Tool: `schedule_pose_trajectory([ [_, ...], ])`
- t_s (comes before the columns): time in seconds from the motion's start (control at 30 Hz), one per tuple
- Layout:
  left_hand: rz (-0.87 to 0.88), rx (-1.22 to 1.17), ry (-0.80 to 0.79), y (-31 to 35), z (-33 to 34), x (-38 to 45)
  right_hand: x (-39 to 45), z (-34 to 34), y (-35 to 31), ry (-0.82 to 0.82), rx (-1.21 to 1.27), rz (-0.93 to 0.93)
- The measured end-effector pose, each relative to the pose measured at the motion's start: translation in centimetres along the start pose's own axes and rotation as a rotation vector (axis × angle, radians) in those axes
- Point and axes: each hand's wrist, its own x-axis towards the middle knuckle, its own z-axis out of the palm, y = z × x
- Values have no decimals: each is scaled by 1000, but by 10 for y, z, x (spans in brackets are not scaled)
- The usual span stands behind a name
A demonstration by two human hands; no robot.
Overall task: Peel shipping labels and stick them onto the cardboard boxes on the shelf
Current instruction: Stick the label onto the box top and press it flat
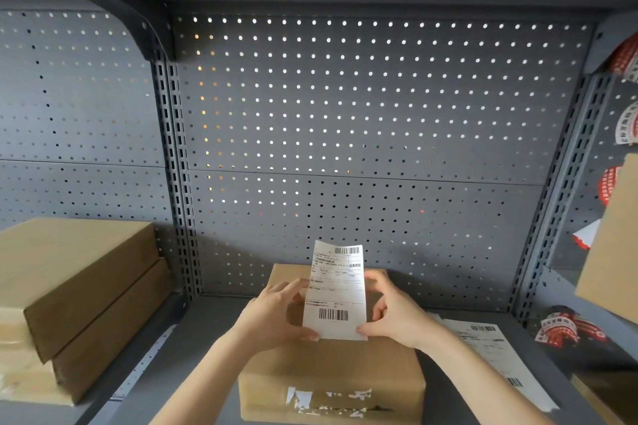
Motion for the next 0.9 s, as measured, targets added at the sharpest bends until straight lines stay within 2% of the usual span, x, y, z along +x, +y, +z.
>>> schedule_pose_trajectory([
  [0.3,32,-124,-130,-15,2,11,4,-1,7,-85,11,-16],
  [0.5,2,-326,-28,-15,8,20,13,5,5,-16,153,-40],
  [0.9,-19,-267,11,-14,11,33,25,7,4,10,107,-37],
])
